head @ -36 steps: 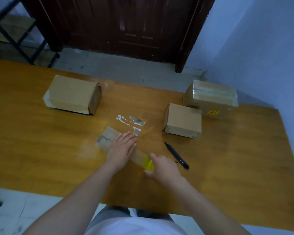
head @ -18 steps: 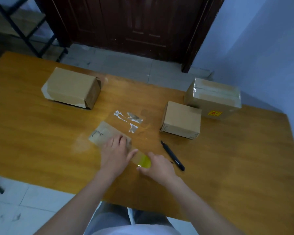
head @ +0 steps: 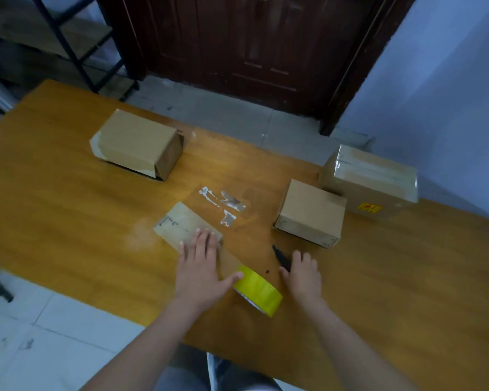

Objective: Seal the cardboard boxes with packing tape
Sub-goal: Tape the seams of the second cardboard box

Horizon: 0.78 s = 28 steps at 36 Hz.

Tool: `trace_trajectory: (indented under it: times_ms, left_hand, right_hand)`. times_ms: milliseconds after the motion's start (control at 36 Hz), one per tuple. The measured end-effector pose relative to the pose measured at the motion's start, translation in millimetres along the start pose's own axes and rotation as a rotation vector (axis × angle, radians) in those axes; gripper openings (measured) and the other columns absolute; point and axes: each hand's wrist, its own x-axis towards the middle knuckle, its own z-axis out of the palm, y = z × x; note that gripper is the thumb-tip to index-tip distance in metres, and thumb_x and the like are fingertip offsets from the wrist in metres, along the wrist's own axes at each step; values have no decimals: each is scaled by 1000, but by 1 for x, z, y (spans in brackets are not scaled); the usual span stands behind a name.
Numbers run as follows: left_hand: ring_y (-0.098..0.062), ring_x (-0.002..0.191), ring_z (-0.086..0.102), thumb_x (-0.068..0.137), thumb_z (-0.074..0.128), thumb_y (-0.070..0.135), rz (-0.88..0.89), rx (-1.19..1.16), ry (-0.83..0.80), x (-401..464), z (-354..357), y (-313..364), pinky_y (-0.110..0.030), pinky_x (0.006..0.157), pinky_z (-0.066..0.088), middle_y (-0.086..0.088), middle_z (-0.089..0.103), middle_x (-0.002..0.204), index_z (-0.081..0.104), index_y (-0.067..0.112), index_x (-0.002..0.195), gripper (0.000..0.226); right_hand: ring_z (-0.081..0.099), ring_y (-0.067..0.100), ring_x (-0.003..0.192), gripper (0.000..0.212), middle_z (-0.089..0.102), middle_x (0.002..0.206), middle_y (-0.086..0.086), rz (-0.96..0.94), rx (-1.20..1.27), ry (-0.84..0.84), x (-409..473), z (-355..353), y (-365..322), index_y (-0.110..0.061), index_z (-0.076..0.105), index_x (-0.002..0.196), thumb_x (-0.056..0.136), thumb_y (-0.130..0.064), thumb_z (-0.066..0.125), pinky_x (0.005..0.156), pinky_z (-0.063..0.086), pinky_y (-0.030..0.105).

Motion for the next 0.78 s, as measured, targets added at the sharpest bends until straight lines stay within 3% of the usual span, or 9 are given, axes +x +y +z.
trace_trajectory:
  times_ms: [83,194,278,361,444,611,778]
  left_hand:
    - [-18,145,-19,54,-21,90,-14,19,13,0,1,-1,-43,114,-15,-4,-5,161,-4,12,152,126]
    - [-15,142,-22,63,-5,90,-23,16,34,-1,5,-2,-41,114,-18,-2,-4,161,-4,14,153,118]
    - [-14,140,-24,63,-6,89,-19,15,44,-2,6,-2,-40,112,-19,-2,-4,161,-4,13,153,118]
    - [-14,142,-21,62,-7,90,-17,8,57,-1,7,-3,-41,113,-16,-3,-1,161,0,13,153,119]
    - [-15,143,-18,60,-12,91,-15,-1,60,-1,8,-3,-40,113,-16,-3,2,161,3,13,153,123]
    - [-13,140,-24,54,-21,90,-26,-7,45,-2,5,-2,-41,115,-14,-1,-3,161,-2,14,153,126]
    - [-12,140,-25,51,-28,87,-25,7,42,-4,3,-1,-42,114,-14,-1,-6,161,-6,14,152,127]
  right_hand:
    - [47,28,110,27,48,119,7,-104,-63,9,4,0,1,-14,45,114,98,-36,45,82,43,34]
    - [50,23,80,16,51,90,3,-312,188,2,2,-19,-2,-14,42,93,98,-29,48,61,34,34]
    - [49,15,76,15,50,88,-4,-564,195,43,-9,-43,-13,-15,56,101,95,-29,54,58,35,29]
    - [52,15,82,22,50,93,-7,-739,42,6,-18,-65,-28,-23,59,114,94,-32,55,60,36,26]
    - [55,18,86,28,54,97,-3,-809,-117,18,-20,-77,-42,-26,59,121,95,-34,51,61,35,26]
    - [58,21,83,31,56,94,0,-881,-205,34,-18,-82,-58,-26,62,122,94,-33,49,58,38,29]
    - [48,19,71,26,43,81,-4,-891,-302,-14,-17,-92,-71,-21,65,109,94,-32,48,52,31,28]
